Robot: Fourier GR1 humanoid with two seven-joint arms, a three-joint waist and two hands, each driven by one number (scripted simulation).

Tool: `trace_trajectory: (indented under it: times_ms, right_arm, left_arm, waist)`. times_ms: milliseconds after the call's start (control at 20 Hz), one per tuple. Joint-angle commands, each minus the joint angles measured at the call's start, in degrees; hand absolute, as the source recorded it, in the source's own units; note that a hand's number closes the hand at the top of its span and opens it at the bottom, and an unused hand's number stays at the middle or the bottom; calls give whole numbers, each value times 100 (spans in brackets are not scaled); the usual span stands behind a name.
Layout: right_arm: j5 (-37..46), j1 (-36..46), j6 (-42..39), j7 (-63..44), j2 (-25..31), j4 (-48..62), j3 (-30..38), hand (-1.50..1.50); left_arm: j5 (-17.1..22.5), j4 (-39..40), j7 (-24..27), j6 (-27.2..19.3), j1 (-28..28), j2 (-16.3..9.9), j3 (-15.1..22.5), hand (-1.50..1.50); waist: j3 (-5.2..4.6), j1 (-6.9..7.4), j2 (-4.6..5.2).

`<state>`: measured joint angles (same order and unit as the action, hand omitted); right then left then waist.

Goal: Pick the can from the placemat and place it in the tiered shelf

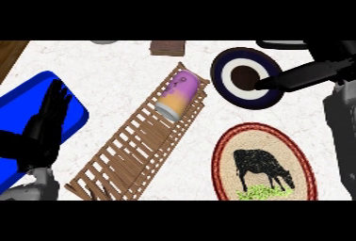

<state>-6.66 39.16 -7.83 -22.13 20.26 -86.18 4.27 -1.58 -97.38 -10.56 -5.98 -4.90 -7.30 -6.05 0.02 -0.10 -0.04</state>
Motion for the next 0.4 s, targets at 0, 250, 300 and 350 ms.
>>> trace_trajectory:
  times_ms: [0,250,300,350]
  right_arm:
    - [-438,-62,-653,569,405,641,600,-150]
    - [-825,-377,-1470,1028,861,879,1009,-150]
    - [-741,-192,-1310,639,763,662,862,-150]
    - [-599,-425,-1401,1189,721,885,892,-150]
  left_arm:
    - [205,-89,-84,184,-4,-91,-103,0]
    - [-149,360,293,-109,-132,177,76,0]
    - [-6,534,156,15,-363,-49,-169,0]
    - [147,62,-38,202,-143,-119,-138,0]
  waist:
    - [-1,42,11]
    - [-1,2,14]
    - [-3,10,6]
    - [-2,31,6]
